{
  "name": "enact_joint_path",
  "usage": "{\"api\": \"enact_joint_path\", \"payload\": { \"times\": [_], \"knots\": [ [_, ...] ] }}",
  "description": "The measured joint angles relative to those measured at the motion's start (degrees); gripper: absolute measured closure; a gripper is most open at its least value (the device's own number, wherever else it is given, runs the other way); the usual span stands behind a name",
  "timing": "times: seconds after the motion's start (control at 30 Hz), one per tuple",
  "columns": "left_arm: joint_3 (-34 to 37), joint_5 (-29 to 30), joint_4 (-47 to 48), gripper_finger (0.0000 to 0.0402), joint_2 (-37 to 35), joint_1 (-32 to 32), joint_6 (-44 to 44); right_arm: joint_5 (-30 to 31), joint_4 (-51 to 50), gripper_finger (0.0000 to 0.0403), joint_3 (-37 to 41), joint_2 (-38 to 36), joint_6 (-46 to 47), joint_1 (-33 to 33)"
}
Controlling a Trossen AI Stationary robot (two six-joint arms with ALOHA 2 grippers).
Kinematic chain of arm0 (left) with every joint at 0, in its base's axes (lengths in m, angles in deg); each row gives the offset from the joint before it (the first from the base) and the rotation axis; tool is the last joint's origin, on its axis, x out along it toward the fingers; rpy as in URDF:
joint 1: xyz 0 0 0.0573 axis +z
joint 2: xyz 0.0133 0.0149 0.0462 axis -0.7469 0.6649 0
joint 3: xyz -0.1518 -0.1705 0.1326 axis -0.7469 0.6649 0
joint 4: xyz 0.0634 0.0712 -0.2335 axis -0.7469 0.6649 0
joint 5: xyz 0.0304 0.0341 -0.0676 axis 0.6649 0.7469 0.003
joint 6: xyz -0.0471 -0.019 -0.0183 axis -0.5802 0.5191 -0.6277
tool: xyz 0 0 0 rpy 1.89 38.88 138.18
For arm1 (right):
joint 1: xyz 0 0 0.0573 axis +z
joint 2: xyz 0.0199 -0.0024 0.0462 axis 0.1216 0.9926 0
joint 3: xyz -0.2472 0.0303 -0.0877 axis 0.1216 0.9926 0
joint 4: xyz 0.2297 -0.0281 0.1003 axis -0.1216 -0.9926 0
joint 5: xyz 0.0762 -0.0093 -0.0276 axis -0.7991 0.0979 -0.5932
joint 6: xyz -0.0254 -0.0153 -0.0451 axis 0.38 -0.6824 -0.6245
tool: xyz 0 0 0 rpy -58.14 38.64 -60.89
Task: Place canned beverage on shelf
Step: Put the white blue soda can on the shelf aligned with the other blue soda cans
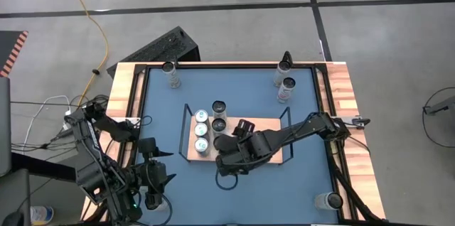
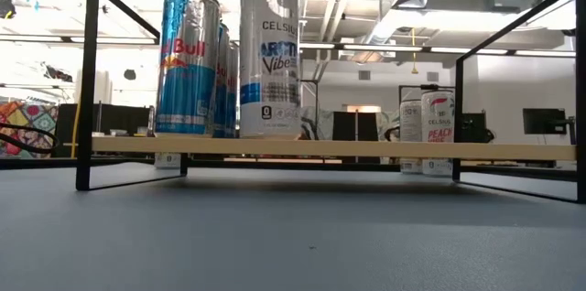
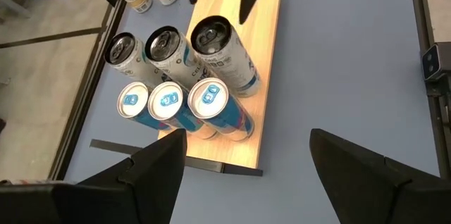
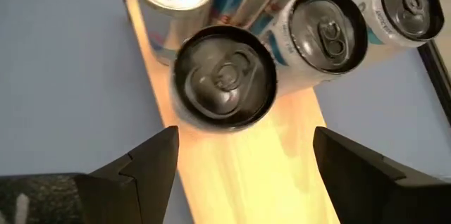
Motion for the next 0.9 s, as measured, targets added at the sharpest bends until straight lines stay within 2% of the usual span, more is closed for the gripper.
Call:
{"api": "enact_joint_path", "payload": {
  "times": [0.17,0.27,0.33,0.47,0.9],
  "knots": [
    [0.0,0.0,0.0,0.0115,0.0,0.0,0.0,0.3,-3.6,0.0092,0.0,-0.4,1.0,1.6],
    [0.0,-0.4,0.0,0.0115,0.0,0.0,-0.1,4.4,-6.8,0.0095,2.3,-0.4,5.7,2.3],
    [0.0,-0.7,0.0,0.0115,0.0,0.0,-0.1,6.3,-5.9,0.0103,5.0,-0.4,6.4,2.7],
    [0.0,-0.7,0.0,0.0115,0.0,0.0,-0.1,6.3,-3.6,0.0118,9.2,-0.2,7.5,2.9],
    [0.0,-1.0,0.0,0.0115,0.0,0.0,-1.1,9.5,5.1,0.012,18.8,-0.2,8.1,2.4]
  ]
}}
